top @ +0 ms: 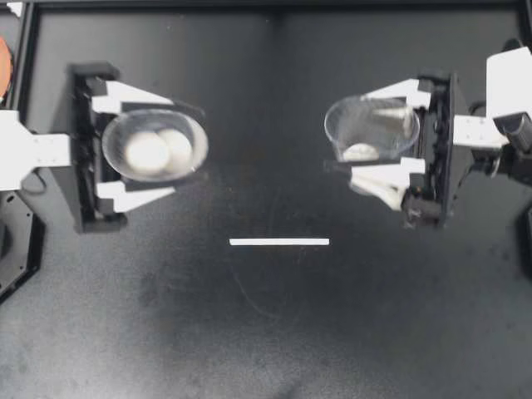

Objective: Transfer one of the two balls in the right glass into the left glass, then transfer it back to the right glass.

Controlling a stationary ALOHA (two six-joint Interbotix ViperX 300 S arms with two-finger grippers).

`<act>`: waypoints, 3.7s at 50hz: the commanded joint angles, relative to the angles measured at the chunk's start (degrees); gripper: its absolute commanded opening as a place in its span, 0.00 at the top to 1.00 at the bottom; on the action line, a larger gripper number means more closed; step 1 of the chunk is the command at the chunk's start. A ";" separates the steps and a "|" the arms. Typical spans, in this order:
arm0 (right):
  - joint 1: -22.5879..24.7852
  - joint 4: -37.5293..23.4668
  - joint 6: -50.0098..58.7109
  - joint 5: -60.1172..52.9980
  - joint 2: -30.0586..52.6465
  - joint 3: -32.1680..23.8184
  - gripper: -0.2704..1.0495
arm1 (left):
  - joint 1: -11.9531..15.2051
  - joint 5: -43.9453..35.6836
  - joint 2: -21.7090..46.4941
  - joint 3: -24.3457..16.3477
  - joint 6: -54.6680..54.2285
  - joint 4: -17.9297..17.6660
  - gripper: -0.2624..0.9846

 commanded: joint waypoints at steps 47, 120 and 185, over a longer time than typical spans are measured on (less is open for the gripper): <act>3.87 -28.39 31.46 -18.11 20.83 -12.13 0.47 | 3.96 -3.34 13.45 -14.24 41.92 0.00 0.31; 1.41 -28.56 31.20 -17.67 23.20 -14.24 0.47 | 2.02 -11.51 16.79 -11.87 66.45 0.00 0.31; 0.79 -27.95 20.48 -13.45 8.35 0.62 0.47 | -4.66 -5.19 -11.25 13.18 0.53 -24.52 0.31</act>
